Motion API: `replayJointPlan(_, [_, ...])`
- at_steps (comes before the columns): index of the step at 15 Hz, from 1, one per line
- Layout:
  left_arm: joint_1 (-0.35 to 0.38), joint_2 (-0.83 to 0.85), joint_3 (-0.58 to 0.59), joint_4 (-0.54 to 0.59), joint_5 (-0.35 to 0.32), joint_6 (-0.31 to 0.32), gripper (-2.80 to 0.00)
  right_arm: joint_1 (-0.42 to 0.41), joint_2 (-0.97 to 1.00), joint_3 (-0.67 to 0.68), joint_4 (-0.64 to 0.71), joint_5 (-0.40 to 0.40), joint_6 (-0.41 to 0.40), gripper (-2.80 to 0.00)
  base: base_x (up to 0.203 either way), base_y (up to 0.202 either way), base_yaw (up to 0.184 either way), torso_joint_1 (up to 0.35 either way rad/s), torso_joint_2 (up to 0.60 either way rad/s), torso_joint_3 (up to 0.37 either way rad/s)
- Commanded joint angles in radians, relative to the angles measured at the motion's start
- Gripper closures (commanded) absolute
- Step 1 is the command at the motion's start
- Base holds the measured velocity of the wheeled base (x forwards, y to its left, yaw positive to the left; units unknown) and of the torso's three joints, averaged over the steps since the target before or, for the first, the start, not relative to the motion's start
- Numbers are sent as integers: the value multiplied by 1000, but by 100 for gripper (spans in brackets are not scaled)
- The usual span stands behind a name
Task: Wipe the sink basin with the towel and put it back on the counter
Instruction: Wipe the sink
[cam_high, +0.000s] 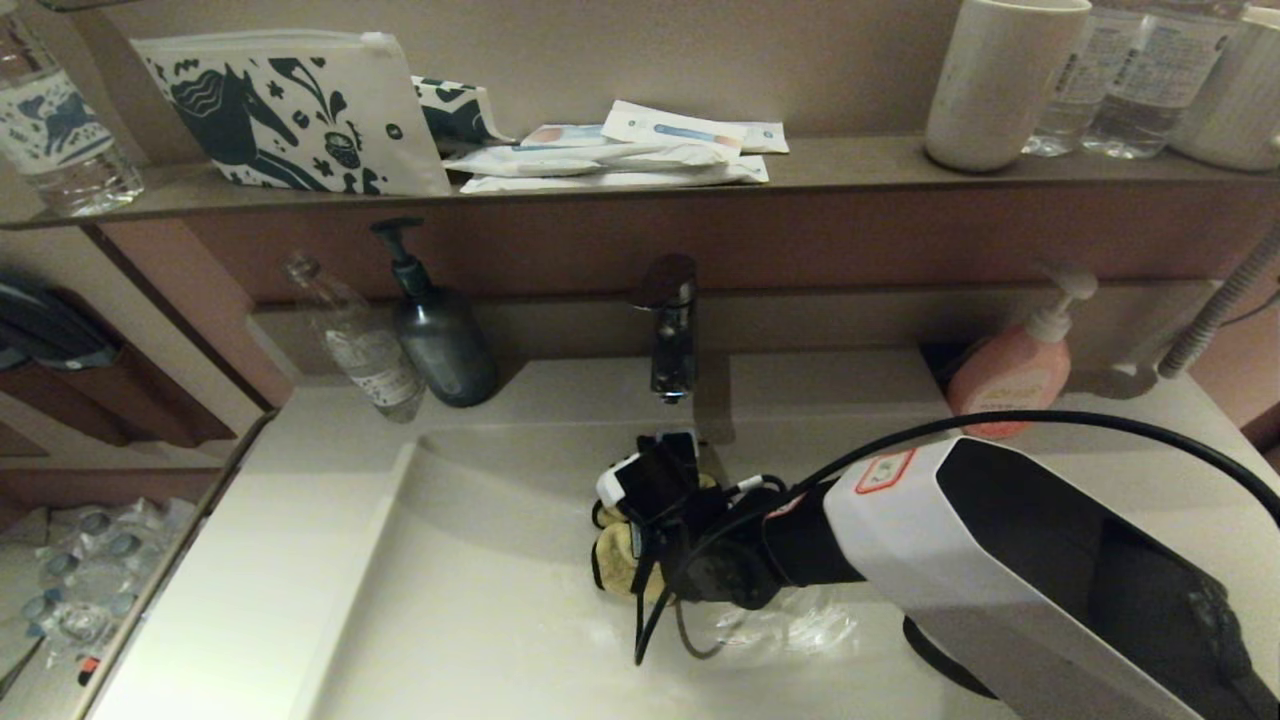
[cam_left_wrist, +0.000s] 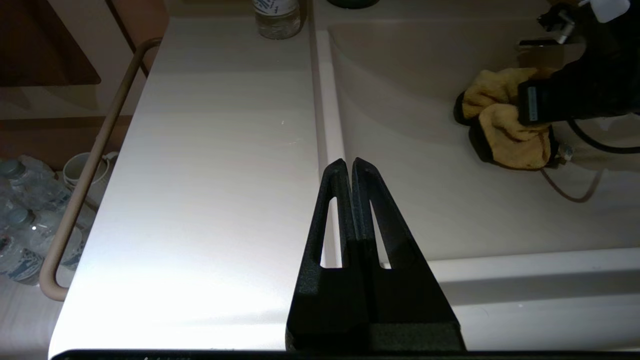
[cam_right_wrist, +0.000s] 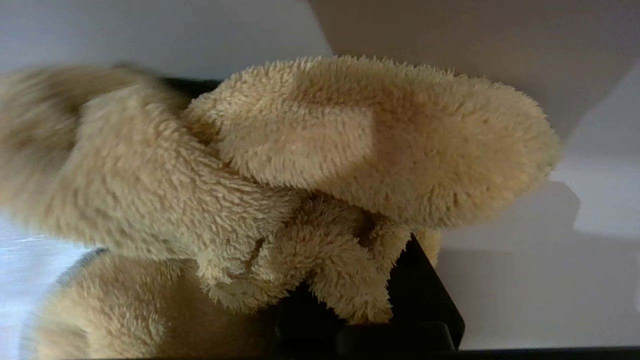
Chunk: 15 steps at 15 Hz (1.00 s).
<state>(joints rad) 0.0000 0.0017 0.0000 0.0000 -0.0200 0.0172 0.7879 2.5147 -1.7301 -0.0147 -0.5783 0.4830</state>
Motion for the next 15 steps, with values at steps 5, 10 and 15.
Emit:
replayJointPlan(5, [0, 1, 0, 0, 0, 0, 0, -61, -61, 116, -8, -28, 5, 0, 0, 0, 0, 0, 0, 0])
replayJointPlan(10, [0, 1, 0, 0, 0, 0, 0, -88, -127, 204, -9, -37, 5, 0, 0, 0, 0, 0, 0, 0])
replayJointPlan(15, [0, 1, 0, 0, 0, 0, 0, -134, -233, 359, -12, -52, 6, 0, 0, 0, 0, 0, 0, 0])
